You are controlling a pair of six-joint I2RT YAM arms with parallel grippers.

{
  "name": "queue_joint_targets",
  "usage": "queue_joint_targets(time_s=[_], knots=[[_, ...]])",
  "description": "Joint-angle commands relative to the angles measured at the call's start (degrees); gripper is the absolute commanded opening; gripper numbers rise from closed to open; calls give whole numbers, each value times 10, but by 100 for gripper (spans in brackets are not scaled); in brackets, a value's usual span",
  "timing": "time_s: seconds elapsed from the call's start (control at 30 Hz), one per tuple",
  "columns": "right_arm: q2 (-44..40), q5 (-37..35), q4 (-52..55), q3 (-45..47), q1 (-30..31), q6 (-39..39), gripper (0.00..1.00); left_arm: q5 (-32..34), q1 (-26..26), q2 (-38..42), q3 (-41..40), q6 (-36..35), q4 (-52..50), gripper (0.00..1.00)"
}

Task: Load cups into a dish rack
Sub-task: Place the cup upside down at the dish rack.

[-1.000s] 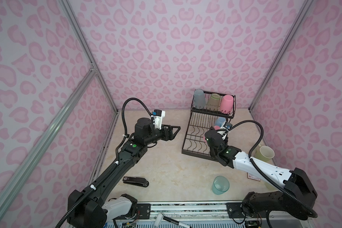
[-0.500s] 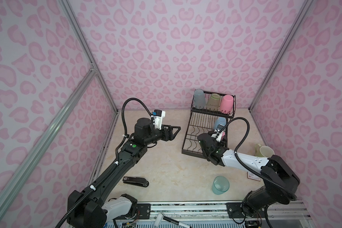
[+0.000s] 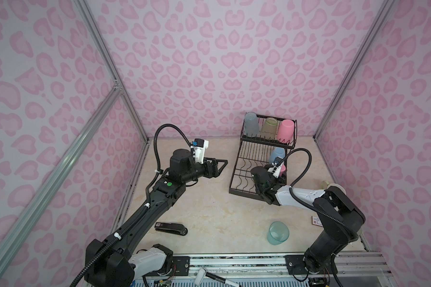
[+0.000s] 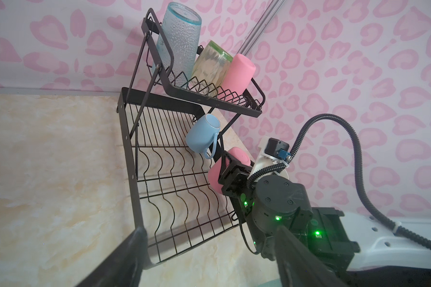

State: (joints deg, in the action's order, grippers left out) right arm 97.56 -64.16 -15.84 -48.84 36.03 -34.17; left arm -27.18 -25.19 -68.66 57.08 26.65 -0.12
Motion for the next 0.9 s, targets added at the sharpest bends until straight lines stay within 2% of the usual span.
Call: queue_joint_targets(time_s=[0.0, 0.27, 0.87], knots=[[20, 3, -29, 3, -8, -1, 57, -5, 1, 1, -3, -5, 17, 82], [42, 13, -9, -10, -31, -25, 58, -6, 1, -4, -4, -6, 18, 82], [72, 59, 138, -79, -58, -75, 66, -8, 1, 0, -5, -6, 21, 81]])
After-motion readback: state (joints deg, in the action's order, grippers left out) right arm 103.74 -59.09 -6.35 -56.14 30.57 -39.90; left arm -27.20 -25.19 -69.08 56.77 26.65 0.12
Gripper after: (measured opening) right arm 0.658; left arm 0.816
